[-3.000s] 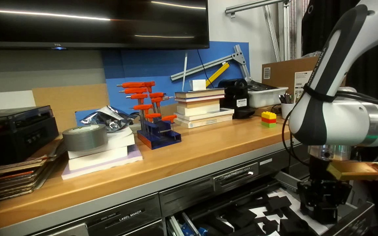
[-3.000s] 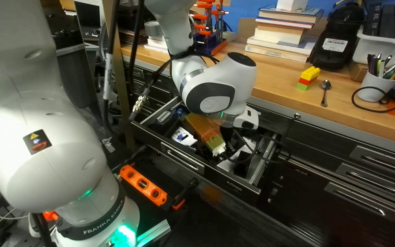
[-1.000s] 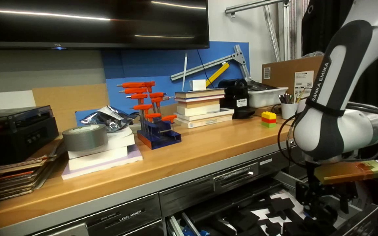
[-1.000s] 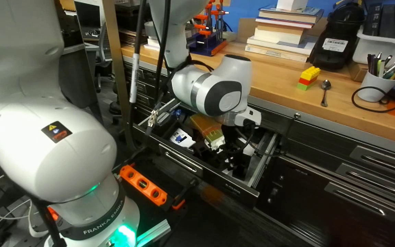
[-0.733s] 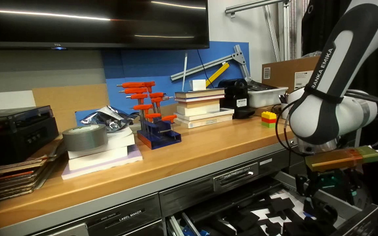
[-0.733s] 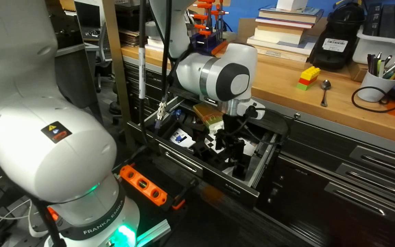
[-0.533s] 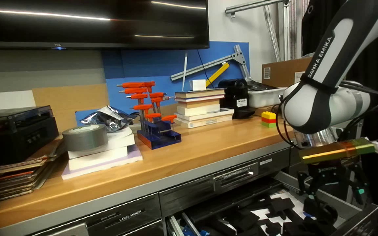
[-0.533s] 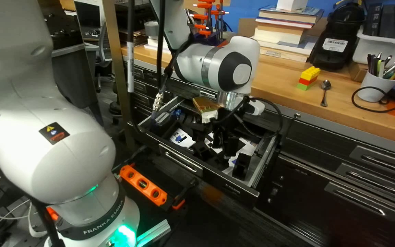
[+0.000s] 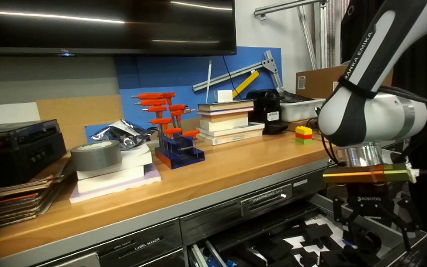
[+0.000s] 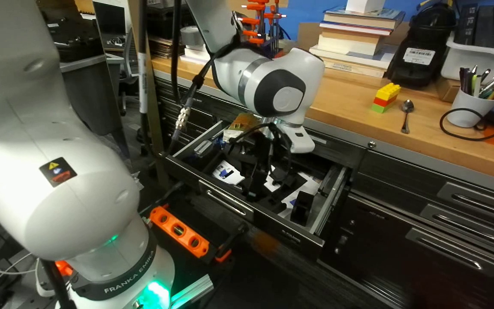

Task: Put the three black objects in the open drawer and close it

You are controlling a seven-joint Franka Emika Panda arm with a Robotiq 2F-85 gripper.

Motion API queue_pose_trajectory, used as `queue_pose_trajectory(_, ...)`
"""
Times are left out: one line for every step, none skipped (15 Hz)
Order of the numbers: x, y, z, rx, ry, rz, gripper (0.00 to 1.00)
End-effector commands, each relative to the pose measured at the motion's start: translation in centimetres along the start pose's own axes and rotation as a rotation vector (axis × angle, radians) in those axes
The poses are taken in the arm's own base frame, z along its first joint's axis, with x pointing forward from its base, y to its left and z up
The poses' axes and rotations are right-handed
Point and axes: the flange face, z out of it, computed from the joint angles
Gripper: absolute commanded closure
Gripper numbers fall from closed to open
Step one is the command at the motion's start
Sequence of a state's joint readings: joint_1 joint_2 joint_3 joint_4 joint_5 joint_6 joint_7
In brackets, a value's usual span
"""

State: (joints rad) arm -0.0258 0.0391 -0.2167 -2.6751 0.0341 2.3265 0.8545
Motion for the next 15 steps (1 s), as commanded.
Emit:
queue_pose_trajectory(-2.0,1.3,0.7,0.086,0.011,0.151,0.00)
queue_pose_trajectory(-2.3,1.3,1.2,0.095,0.039,0.176,0.00)
queue_pose_trajectory(-1.3,-0.3,0.8,0.098,0.050,0.208,0.00)
queue_pose_trajectory(-1.4,-0.5,1.3,0.113,0.048,0.245,0.00)
queue_pose_trajectory(-1.5,-0.8,1.5,0.124,0.056,0.274,0.00)
queue_pose_trajectory(-1.6,-1.2,1.7,0.137,0.067,0.298,0.00)
queue_pose_trajectory(-1.6,-1.5,2.0,0.141,0.075,0.320,0.00)
queue_pose_trajectory(-1.7,-1.7,2.4,0.144,0.076,0.339,0.00)
queue_pose_trajectory(-1.8,-1.7,2.5,0.148,0.058,0.354,0.00)
queue_pose_trajectory(-2.1,-1.7,2.6,0.137,0.041,0.370,0.00)
queue_pose_trajectory(-2.5,-1.5,2.6,0.113,0.016,0.392,0.00)
queue_pose_trajectory(-2.7,-1.3,2.5,0.095,0.002,0.413,0.00)
queue_pose_trajectory(-2.9,-1.3,2.5,0.081,0.002,0.433,0.00)
queue_pose_trajectory(-3.0,-1.2,2.7,0.069,-0.007,0.450,0.00)
queue_pose_trajectory(-3.0,-1.3,2.9,0.073,-0.012,0.463,0.00)
